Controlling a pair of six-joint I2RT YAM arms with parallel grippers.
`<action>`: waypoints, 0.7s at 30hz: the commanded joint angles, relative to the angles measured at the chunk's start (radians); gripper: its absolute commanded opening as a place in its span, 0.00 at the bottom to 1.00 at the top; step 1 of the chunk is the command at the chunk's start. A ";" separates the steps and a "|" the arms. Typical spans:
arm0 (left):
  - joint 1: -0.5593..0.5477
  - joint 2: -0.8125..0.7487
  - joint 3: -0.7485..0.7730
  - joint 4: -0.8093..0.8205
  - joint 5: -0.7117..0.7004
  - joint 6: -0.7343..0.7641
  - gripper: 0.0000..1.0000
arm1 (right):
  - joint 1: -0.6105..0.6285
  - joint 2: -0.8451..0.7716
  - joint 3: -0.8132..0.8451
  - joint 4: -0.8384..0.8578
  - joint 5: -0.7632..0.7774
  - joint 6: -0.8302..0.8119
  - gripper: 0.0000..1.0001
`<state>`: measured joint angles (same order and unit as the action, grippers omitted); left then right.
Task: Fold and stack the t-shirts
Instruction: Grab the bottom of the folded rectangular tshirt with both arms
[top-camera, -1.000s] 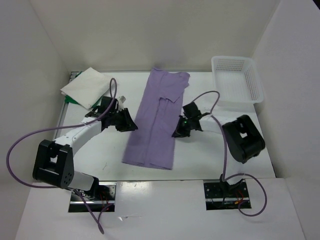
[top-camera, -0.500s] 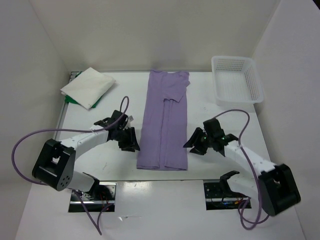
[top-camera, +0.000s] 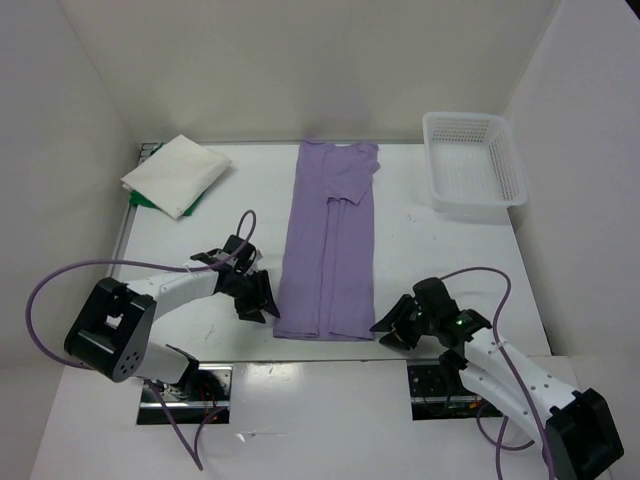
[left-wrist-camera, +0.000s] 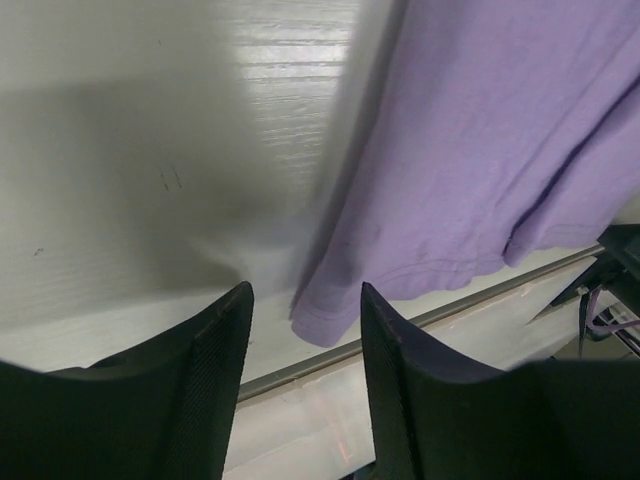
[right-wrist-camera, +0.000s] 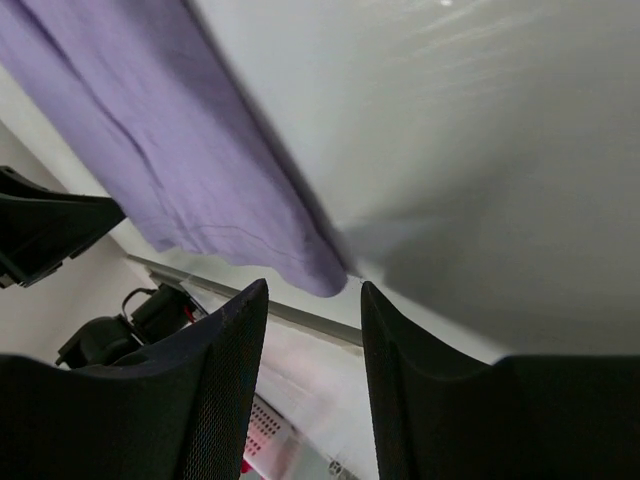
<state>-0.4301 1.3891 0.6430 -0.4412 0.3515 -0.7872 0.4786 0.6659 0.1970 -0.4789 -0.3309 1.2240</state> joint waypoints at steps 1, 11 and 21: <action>-0.004 0.033 -0.014 0.036 0.055 -0.009 0.53 | 0.041 0.037 -0.005 0.054 -0.005 0.040 0.48; -0.074 0.070 -0.032 0.064 0.098 -0.009 0.45 | 0.051 0.115 -0.005 0.129 -0.007 0.040 0.43; -0.075 0.050 -0.051 0.055 0.098 -0.020 0.15 | 0.077 0.187 0.024 0.151 0.015 0.037 0.07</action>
<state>-0.5011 1.4502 0.6044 -0.3805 0.4362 -0.7998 0.5285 0.8219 0.1894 -0.3580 -0.3309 1.2594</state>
